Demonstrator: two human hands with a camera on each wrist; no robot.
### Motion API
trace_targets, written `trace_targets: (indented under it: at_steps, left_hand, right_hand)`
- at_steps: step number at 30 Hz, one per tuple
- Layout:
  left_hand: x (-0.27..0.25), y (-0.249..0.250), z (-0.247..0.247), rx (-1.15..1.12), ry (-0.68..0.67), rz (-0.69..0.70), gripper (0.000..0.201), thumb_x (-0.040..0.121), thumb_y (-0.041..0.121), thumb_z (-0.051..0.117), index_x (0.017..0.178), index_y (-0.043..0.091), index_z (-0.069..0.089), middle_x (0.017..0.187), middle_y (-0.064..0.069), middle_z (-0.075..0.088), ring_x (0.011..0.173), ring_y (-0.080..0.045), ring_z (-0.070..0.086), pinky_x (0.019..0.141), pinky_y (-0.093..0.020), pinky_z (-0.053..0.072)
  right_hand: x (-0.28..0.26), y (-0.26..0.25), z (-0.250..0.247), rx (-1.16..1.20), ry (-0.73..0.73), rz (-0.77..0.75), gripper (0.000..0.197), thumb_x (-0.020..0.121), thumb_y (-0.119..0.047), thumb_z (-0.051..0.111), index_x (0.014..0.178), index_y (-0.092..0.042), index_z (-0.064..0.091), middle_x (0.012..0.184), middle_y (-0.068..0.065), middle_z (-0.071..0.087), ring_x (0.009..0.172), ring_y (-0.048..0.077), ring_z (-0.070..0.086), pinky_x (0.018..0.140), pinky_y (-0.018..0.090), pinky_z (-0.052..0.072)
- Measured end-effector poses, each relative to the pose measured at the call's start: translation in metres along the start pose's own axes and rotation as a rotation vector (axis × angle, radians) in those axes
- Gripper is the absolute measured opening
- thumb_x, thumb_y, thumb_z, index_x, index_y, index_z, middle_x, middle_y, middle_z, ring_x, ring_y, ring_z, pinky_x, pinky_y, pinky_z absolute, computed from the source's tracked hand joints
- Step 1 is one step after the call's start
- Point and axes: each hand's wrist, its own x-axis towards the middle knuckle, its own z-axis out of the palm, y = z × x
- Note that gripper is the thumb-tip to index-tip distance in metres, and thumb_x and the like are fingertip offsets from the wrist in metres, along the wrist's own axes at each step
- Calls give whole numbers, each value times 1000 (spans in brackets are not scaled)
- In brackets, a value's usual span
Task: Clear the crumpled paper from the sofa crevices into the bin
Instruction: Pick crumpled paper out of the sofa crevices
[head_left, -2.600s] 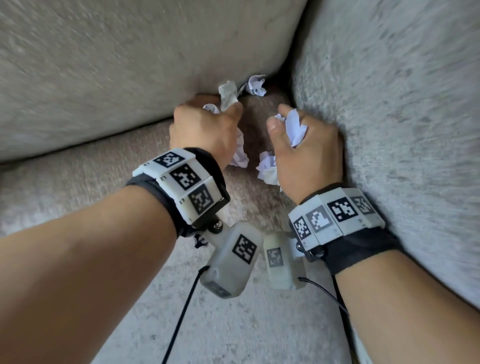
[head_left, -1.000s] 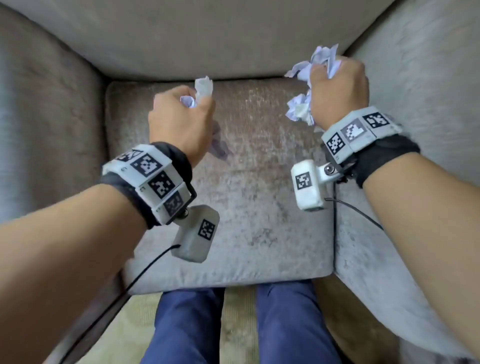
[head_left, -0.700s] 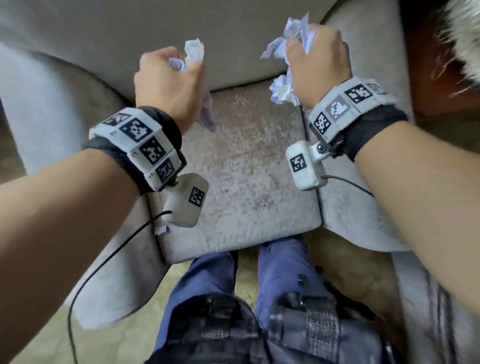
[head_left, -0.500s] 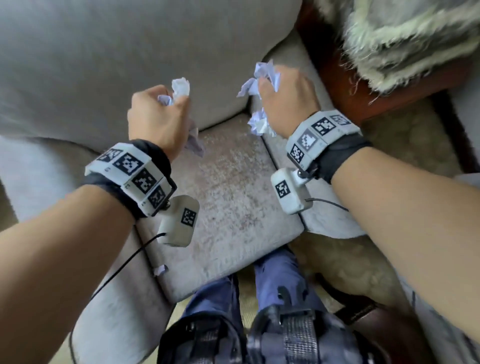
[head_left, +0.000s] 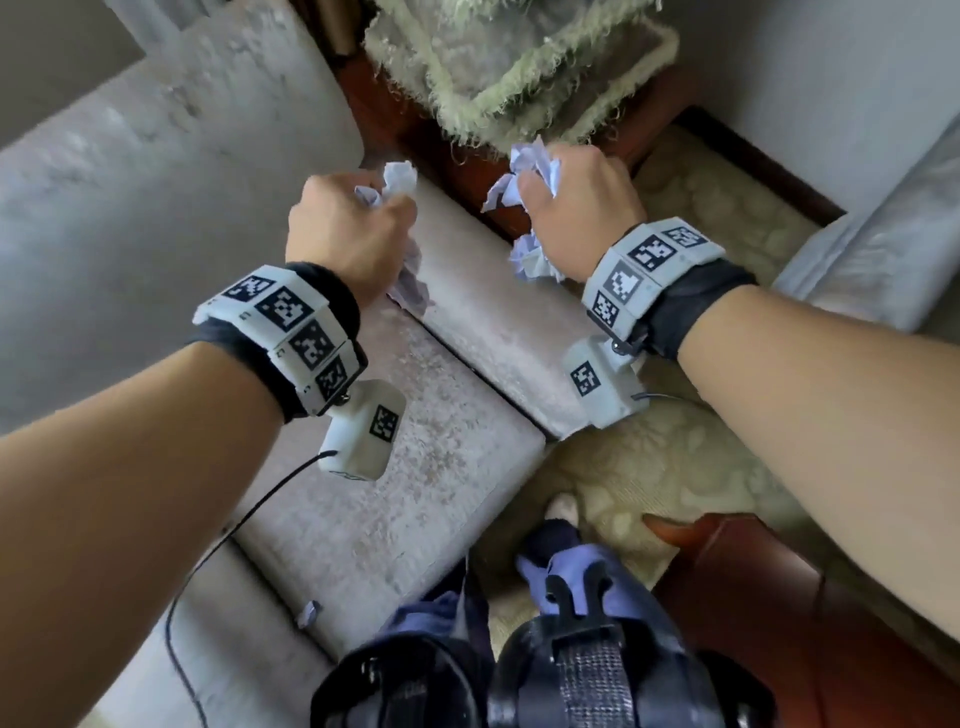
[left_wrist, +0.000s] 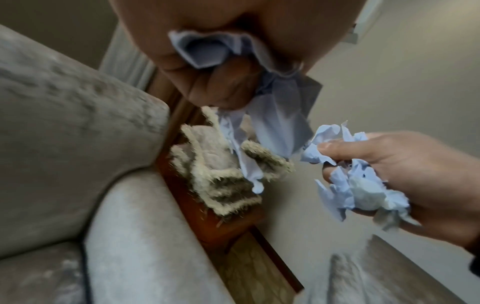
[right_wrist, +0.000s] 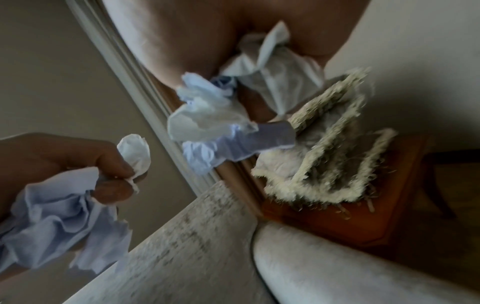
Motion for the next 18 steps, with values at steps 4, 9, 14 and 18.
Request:
trace_targets:
  at_steps: [4, 9, 14, 18]
  left_hand:
    - [-26, 83, 89, 63, -175, 132, 52, 88, 50, 50, 62, 7, 61, 50, 1, 66, 58, -23, 63, 62, -29, 48]
    - [-68, 188, 195, 118, -330, 328, 53, 88, 54, 48, 59, 9, 54, 58, -5, 66, 65, -30, 64, 68, -36, 54]
    - [-127, 278, 279, 139, -470, 494, 52, 89, 56, 47, 63, 12, 57, 63, -2, 69, 66, -23, 66, 73, -36, 56]
    - [-172, 331, 330, 152, -593, 611, 48, 88, 51, 48, 63, 12, 60, 60, 0, 69, 63, -20, 67, 70, -32, 56]
  right_hand:
    - [-27, 102, -64, 52, 124, 141, 32, 97, -31, 44, 69, -16, 41, 78, 8, 54, 78, 30, 51, 64, 36, 39]
    - [-87, 225, -160, 18, 225, 323, 28, 100, -31, 41, 75, -19, 44, 65, -6, 46, 60, 15, 46, 50, 22, 32]
    - [-150, 312, -236, -18, 345, 518, 34, 99, -33, 42, 68, -21, 36, 69, 2, 45, 73, 24, 46, 63, 32, 35]
    - [-190, 357, -271, -11, 425, 613, 26, 98, -33, 40, 78, -16, 43, 81, 5, 50, 77, 25, 48, 66, 28, 31]
